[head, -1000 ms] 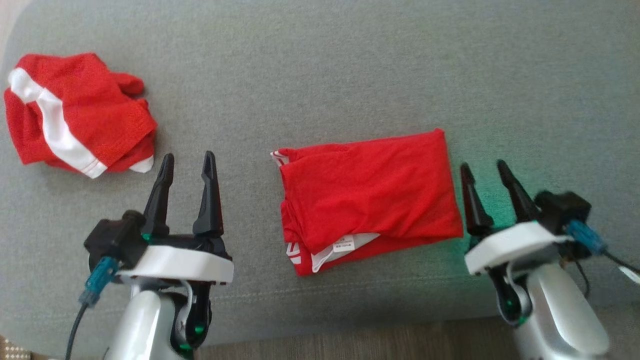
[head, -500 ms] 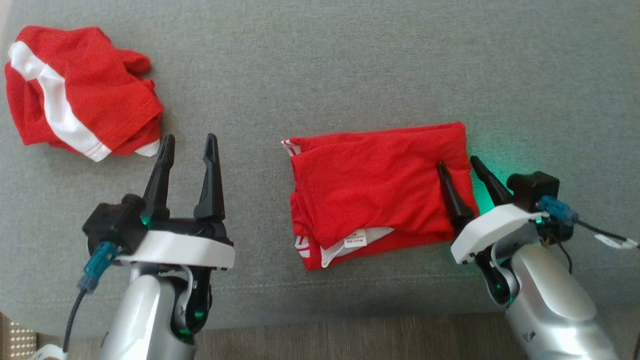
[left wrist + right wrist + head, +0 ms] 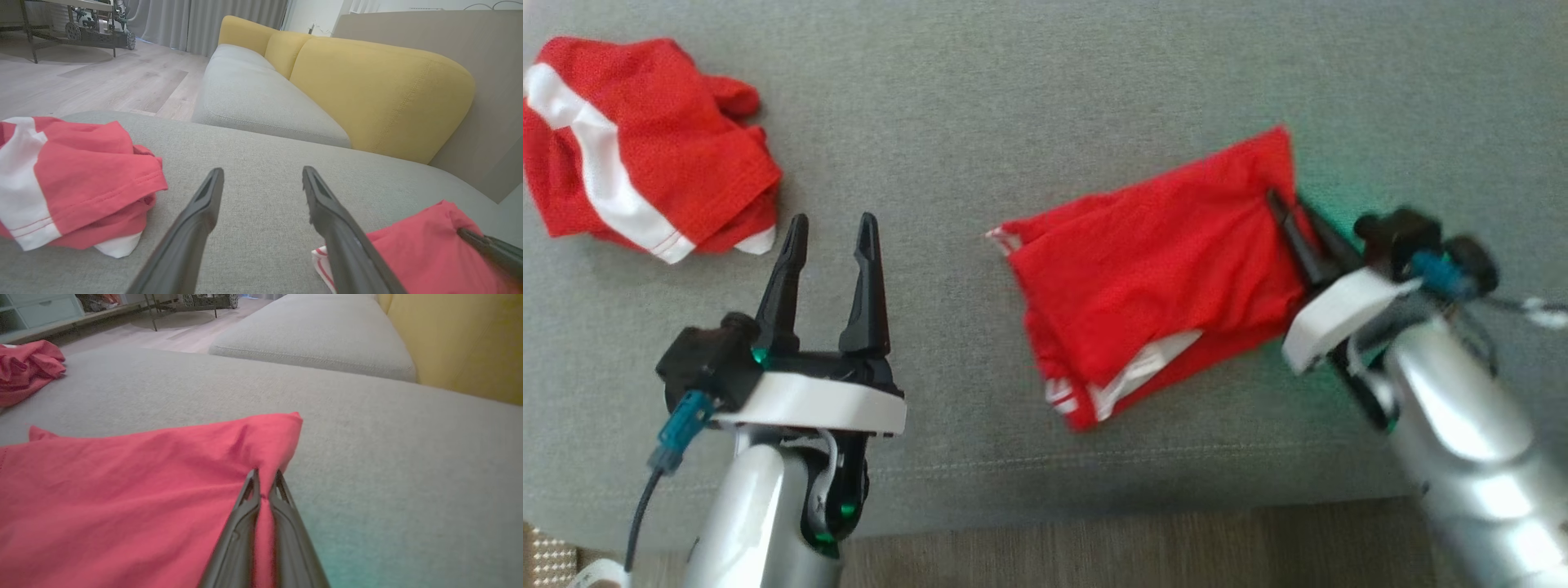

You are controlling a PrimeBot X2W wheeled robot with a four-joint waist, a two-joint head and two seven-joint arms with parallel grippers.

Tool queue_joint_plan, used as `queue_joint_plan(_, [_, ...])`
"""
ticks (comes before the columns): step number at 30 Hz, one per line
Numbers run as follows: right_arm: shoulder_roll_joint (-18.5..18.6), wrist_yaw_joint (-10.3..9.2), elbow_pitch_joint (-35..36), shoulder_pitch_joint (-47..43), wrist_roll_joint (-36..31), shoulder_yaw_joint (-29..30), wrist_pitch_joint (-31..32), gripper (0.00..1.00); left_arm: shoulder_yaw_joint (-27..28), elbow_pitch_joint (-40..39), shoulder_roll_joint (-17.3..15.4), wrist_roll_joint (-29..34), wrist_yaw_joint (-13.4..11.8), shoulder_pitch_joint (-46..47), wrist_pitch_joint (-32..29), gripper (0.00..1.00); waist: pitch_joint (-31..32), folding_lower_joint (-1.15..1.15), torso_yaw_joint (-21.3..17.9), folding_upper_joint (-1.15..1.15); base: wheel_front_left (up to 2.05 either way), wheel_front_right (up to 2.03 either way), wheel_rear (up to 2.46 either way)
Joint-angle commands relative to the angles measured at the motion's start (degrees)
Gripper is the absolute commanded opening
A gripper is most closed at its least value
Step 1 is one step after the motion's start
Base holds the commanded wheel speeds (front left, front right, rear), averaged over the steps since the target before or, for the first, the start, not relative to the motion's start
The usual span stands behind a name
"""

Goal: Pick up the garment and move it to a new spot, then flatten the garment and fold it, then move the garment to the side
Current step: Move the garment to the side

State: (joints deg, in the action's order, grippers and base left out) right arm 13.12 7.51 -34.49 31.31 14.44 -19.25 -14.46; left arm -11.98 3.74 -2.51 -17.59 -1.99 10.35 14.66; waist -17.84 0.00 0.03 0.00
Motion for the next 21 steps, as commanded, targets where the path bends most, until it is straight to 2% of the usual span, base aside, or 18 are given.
queue_joint_plan(1, [2.11,-0.02,0.34,2.8,-0.27,-1.56,-0.53,0.0,1.95,-1.95,-0.37,0.62,0.17,2.51,0.34,1.0,-0.22,0.0,-0.44,0.0,0.0,0.0,0.0])
queue_joint_plan(5, [4.85,-0.02,-1.43,7.17,2.64,-3.85,-0.22,0.0,1.46,-2.09,-0.37,0.74,0.4,3.01,0.34,1.0,-0.87,0.0,-1.05,0.0,0.0,0.0,0.0])
queue_joint_plan(11, [12.57,-0.02,-3.4,16.72,9.89,-7.83,2.17,0.0,0.74,-3.11,-0.37,0.55,0.32,4.59,0.34,1.0,-4.1,0.0,-2.02,0.0,0.0,0.0,0.0])
queue_joint_plan(16, [18.31,-0.02,-7.22,22.57,13.44,-8.26,3.56,0.0,0.85,-3.55,-0.37,1.4,0.8,5.96,0.34,1.0,-7.23,0.0,-3.09,0.0,0.0,0.0,0.0])
queue_joint_plan(21, [21.48,-0.02,-10.97,26.15,14.76,-6.5,2.79,0.0,1.88,-4.18,-0.37,2.23,1.54,8.19,0.34,1.0,-9.92,0.0,-4.4,0.0,0.0,0.0,0.0])
